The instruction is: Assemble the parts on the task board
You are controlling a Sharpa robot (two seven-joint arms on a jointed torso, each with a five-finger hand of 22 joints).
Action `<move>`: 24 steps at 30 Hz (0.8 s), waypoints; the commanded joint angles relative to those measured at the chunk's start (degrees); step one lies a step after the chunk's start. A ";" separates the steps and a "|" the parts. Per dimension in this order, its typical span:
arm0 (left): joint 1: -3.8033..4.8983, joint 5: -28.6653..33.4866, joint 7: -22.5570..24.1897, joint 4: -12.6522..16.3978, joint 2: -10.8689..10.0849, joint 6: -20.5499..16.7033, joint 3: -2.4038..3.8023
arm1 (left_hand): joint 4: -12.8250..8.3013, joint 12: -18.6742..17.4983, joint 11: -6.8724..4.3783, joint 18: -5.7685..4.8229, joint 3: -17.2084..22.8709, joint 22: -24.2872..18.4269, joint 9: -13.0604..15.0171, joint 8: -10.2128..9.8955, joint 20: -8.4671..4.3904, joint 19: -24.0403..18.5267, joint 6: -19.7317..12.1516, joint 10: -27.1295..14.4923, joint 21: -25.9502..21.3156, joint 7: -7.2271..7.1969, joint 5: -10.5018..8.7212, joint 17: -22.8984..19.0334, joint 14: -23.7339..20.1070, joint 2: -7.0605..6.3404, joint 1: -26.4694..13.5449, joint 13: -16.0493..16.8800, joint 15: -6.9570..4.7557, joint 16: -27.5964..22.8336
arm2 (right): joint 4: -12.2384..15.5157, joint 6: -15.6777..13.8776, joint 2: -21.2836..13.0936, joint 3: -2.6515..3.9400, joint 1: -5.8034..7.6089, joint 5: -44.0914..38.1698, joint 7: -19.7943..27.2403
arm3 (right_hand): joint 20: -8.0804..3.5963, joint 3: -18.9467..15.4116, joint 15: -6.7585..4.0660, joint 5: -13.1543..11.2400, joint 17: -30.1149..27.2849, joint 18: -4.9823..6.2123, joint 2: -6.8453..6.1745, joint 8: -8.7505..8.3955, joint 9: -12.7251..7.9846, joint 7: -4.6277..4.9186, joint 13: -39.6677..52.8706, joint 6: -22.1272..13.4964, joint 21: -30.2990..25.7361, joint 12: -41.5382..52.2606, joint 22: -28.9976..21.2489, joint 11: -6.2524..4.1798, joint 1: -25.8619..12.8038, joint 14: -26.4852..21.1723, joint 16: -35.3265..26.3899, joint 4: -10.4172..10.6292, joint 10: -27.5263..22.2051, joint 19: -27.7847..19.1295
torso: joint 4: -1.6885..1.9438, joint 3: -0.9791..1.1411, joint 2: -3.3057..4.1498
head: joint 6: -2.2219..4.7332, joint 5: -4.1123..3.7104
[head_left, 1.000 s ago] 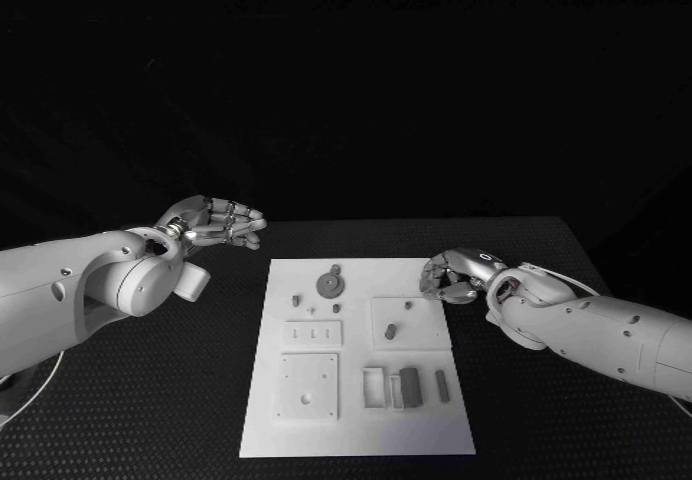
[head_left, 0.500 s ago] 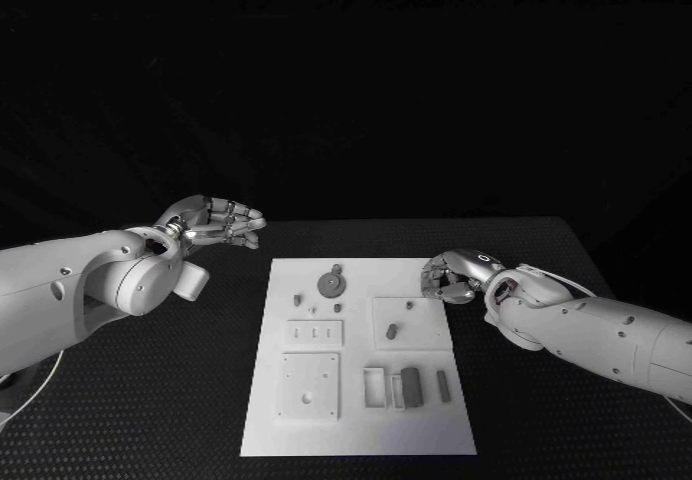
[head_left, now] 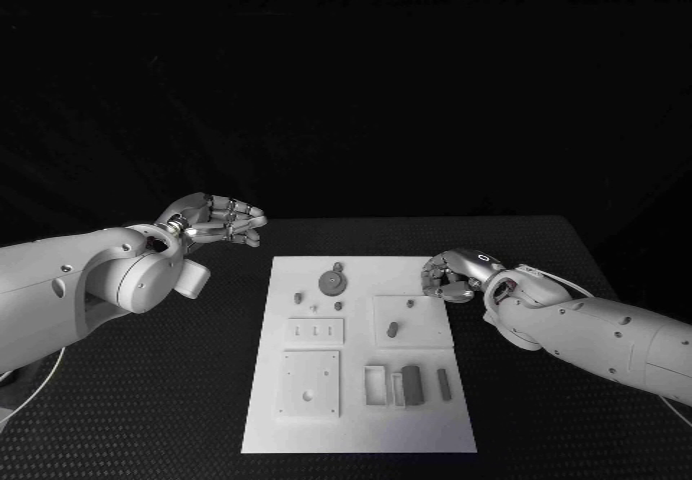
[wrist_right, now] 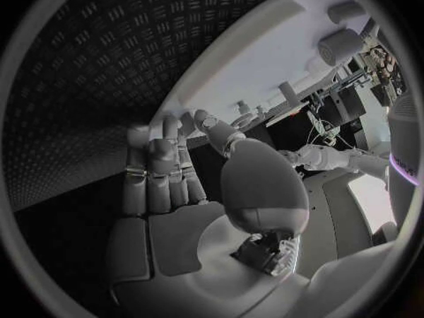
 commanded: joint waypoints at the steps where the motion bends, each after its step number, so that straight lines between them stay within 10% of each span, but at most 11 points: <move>1: 0.03 -0.15 0.56 0.18 0.01 0.73 0.04 | -0.06 0.16 0.01 1.06 0.41 0.06 -0.09 -0.35 0.40 0.08 -0.03 0.45 -0.38 1.14 0.01 0.07 0.12 -0.02 -0.40 0.08 0.42 -0.33 | -0.06 1.22 0.18 -0.24 -0.51 -0.65 0.27 | -0.33 -0.03 -0.45 0.12 0.08 2.60 0.51 0.28 -0.05 0.07 0.23 0.61 -0.34 0.19 0.08 -1.30 -0.11 0.01 -0.39 -0.49 3.57 -0.03 | -0.05 0.03 0.01 | -0.06 0.00; 24: 0.03 -1.40 0.91 0.37 -0.05 0.23 0.04 | -0.10 1.85 -1.33 1.09 0.89 0.37 0.58 1.34 0.28 0.36 3.43 5.06 -0.54 1.24 0.02 0.73 0.55 0.74 -0.08 1.37 0.28 -0.62 | -0.20 -1.41 0.63 -0.24 -0.79 -0.41 0.36 | -0.59 -0.10 -1.79 0.12 0.49 2.60 2.99 2.70 1.24 -1.48 3.49 5.03 -0.31 0.64 0.53 -2.71 -0.43 0.86 -0.73 -0.80 5.66 0.56 | -0.07 0.07 0.02 | -0.21 -0.01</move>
